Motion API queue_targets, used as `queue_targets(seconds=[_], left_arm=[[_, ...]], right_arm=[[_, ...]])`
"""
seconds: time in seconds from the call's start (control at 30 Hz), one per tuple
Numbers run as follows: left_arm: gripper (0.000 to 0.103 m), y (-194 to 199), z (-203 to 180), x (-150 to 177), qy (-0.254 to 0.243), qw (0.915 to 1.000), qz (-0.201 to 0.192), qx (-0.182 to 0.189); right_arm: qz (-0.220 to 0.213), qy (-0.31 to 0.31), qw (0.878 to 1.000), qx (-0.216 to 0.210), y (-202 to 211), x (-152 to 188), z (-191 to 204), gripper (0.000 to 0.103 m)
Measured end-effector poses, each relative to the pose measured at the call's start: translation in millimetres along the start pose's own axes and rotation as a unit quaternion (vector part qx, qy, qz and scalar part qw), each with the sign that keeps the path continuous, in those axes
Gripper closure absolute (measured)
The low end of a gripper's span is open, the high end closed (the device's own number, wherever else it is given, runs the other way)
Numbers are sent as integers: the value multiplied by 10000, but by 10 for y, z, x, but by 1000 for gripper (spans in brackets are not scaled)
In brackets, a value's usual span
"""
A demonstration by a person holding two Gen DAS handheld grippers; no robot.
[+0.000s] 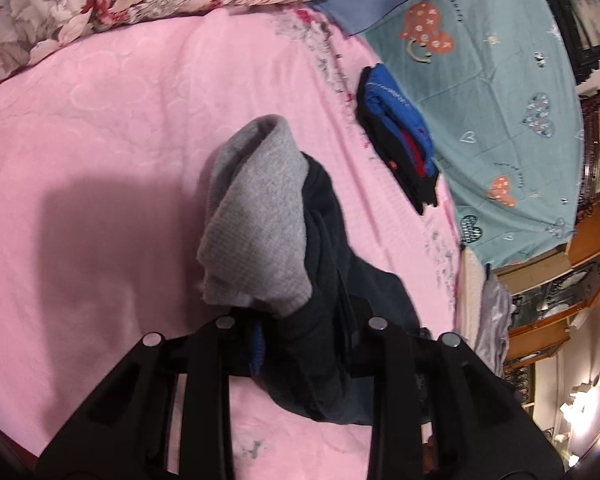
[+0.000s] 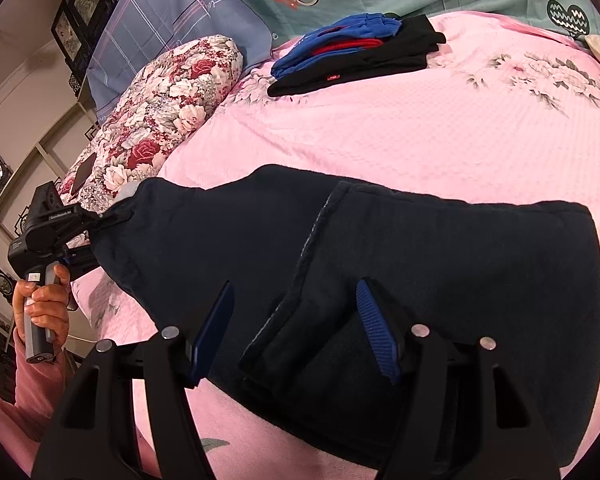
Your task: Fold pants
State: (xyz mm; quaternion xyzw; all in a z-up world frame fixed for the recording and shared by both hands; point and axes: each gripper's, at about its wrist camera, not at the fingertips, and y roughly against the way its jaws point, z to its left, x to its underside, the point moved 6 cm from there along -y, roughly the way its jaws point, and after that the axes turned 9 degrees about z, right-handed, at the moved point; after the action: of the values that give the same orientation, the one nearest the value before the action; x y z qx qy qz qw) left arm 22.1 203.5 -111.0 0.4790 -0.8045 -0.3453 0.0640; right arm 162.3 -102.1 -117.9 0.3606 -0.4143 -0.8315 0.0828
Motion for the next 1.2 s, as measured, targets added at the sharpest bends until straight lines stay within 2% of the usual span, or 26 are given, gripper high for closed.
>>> queue_targets(seconds=[0.17,0.3,0.47,0.57,0.77,0.93,0.97,1.03,1.07,1.1,1.13,1.2], left_arm=[[75,81,-331,29,-304,9981,-106,528],[75,50,-750,109,-664,9942,-59,850],[75,-250,-1338,368,-1186,9836,358,1308],[75,-594,-1681,596,-1414,9742,809,1560],[75,-1321,-2241,1073,-1820,9543,1606,1744],[75,-1738,-2440,1369,-2328,9466,1824,1285],[73,-1796,-2468,1420,-2462,9437,1860,1192],[58,-1810,-2508,1460,-2583,9401,1886,1179],[44,-1787,-2513,1454,-2598,9392,1877,1231],[36,-1712,-2528,1415,-2592,9392,1781,1379],[34,-1624,-2513,1364,-2622,9398,1644,1447],[22,-1418,-2476,1213,-2798,9420,1235,1383]], right_arm=[[-38,13,10000,-31,16,6,-1,38],[-38,-2,9999,-134,23,10,-2,38],[-71,-167,9992,-344,91,16,-37,38],[-105,-187,9989,-428,187,60,-37,38],[-280,-322,9987,-279,516,378,-224,38],[-493,-560,9961,-470,647,493,-363,37],[-513,-572,9959,-487,656,496,-371,36],[-563,-607,9948,-588,672,489,-370,28],[-583,-639,9941,-659,680,486,-384,26],[-607,-699,9929,-754,684,468,-385,24],[-619,-738,9920,-819,686,445,-388,21],[-587,-842,9905,-910,684,404,-406,18]])
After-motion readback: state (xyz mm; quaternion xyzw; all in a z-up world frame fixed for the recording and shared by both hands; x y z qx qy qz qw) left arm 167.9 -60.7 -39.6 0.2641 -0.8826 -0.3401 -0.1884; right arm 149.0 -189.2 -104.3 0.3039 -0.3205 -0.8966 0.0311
